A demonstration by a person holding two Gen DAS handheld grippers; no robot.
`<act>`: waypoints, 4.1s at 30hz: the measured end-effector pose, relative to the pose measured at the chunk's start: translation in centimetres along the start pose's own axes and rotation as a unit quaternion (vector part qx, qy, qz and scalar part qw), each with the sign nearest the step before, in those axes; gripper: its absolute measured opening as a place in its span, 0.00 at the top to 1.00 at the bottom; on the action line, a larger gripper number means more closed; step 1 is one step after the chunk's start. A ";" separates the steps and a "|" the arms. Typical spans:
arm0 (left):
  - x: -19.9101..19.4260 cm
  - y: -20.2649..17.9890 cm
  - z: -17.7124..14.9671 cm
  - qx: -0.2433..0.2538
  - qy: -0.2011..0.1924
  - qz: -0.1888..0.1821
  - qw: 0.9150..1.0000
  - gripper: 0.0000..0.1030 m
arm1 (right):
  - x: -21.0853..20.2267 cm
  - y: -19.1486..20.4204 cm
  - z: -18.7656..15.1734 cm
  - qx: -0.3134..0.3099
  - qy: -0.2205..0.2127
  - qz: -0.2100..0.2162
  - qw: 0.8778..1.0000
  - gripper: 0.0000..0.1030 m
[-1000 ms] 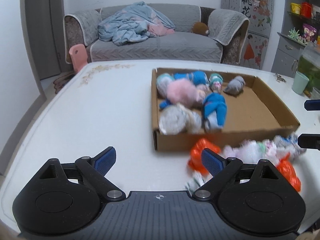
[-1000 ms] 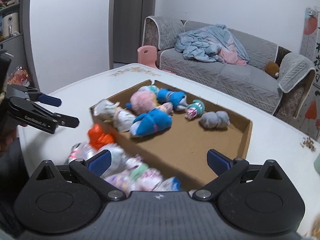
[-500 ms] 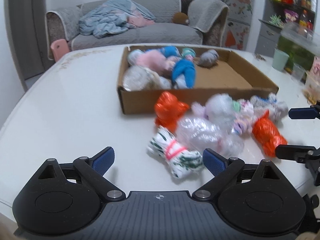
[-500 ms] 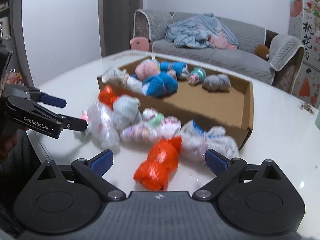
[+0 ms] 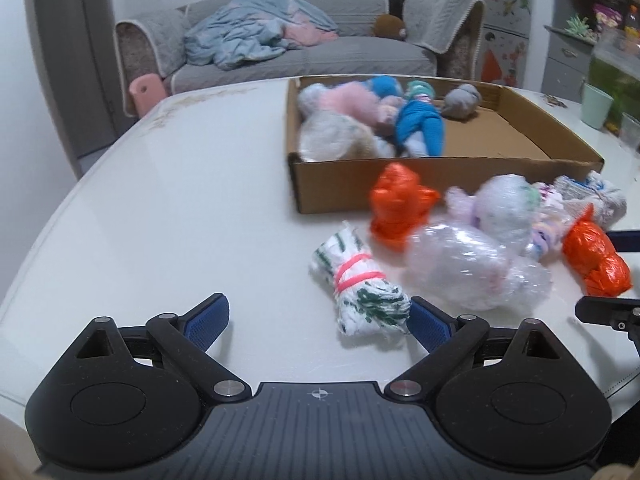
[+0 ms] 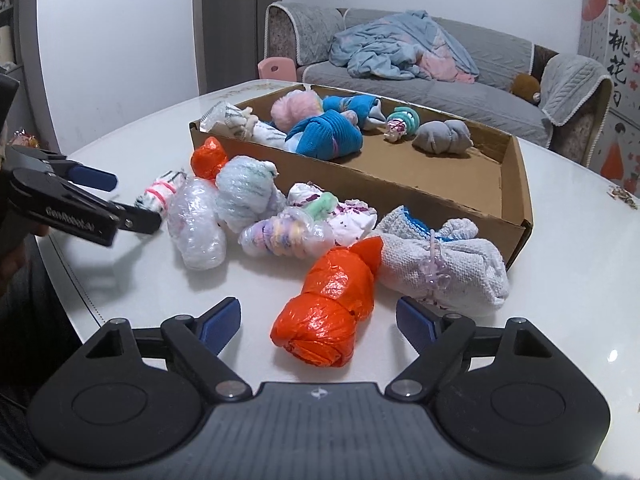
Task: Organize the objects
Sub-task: 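Move both grippers back over the remaining pile of bundles, then grasp green-striped white bundle with left gripper while right grasps orange bag bundle, then carry green-striped bundle and orange bag bundle over the box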
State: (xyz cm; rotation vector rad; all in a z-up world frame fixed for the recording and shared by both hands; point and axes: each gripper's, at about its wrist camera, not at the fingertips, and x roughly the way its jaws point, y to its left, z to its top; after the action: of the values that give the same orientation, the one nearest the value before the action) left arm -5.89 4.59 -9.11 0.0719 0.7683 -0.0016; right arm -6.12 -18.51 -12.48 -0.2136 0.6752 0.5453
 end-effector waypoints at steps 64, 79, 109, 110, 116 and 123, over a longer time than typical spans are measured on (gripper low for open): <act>-3.6 -6.3 18.3 0.076 -0.118 -0.098 0.985 0.66 | -2.9 -9.6 13.6 -0.043 -0.085 -0.012 0.995 0.71; 6.9 -11.4 20.8 0.105 -0.044 -0.128 0.985 0.66 | 5.0 -13.2 15.5 -0.041 -0.021 -0.008 0.999 0.71; 16.8 -13.5 20.5 0.117 0.041 -0.122 0.985 0.65 | 13.9 -16.2 14.9 -0.057 0.073 0.003 0.996 0.70; 17.1 -13.5 20.6 0.117 0.043 -0.122 0.985 0.65 | 13.9 -16.2 14.9 -0.059 0.074 0.004 0.996 0.70; 18.4 -13.7 20.4 0.108 0.056 -0.123 0.985 0.65 | 14.3 -16.3 15.0 -0.070 0.078 0.001 0.995 0.71; 18.6 -14.0 20.6 0.105 0.060 -0.120 0.985 0.65 | 14.6 -16.3 15.2 -0.074 0.081 -0.002 0.994 0.67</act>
State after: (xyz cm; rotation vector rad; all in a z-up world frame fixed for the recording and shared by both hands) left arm 21.41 -10.25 -8.12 0.1817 0.8913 -0.3102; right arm 20.25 -20.77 -9.97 -0.4019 0.7930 0.5789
